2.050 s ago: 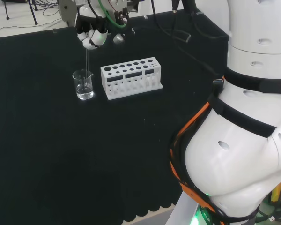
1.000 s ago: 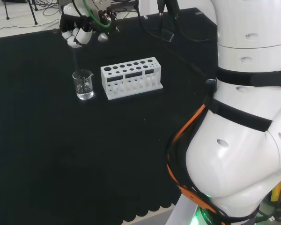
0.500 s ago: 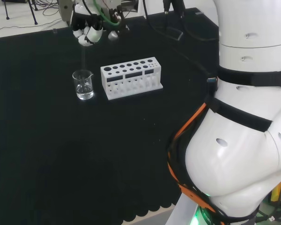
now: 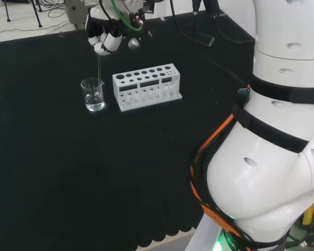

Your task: Stir in the beaker to the left of the white test tube rack with the glass rod.

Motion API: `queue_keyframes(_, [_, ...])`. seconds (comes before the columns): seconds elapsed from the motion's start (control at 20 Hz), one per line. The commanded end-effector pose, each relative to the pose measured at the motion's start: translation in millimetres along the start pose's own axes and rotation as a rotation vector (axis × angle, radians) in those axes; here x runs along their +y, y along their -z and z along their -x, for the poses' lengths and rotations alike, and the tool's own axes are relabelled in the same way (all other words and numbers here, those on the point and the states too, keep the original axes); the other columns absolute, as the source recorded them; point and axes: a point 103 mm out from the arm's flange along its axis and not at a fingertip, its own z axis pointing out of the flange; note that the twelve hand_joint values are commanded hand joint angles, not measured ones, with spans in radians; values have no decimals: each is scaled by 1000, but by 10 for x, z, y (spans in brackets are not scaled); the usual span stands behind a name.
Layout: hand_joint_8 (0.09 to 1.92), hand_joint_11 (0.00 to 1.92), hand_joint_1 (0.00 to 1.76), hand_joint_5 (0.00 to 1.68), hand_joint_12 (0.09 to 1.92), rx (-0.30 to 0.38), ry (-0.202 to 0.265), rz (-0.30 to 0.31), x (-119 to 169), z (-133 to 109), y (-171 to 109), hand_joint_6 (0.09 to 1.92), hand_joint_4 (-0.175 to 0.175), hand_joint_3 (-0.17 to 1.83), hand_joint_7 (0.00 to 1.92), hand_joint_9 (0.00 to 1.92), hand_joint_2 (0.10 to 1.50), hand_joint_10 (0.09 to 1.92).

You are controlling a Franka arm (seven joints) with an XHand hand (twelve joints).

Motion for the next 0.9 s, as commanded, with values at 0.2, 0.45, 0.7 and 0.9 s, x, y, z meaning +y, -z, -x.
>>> queue_keyframes(0.2, [1268,1847,1203,1162,1043,8,38,14,367,-259,48,933,-175,824,1448,1850,625,991])
queue_keyframes(0.45, [1268,1849,1203,1162,1044,3,31,10,446,-208,60,933,-175,824,1448,1850,625,992])
queue_keyframes(0.7, [1268,1850,1203,1161,1044,9,29,7,546,30,95,933,-175,823,1447,1851,626,993])
queue_keyframes(0.9, [1270,1851,1203,1160,1045,-6,1,12,352,120,99,935,-175,821,1446,1852,627,993])
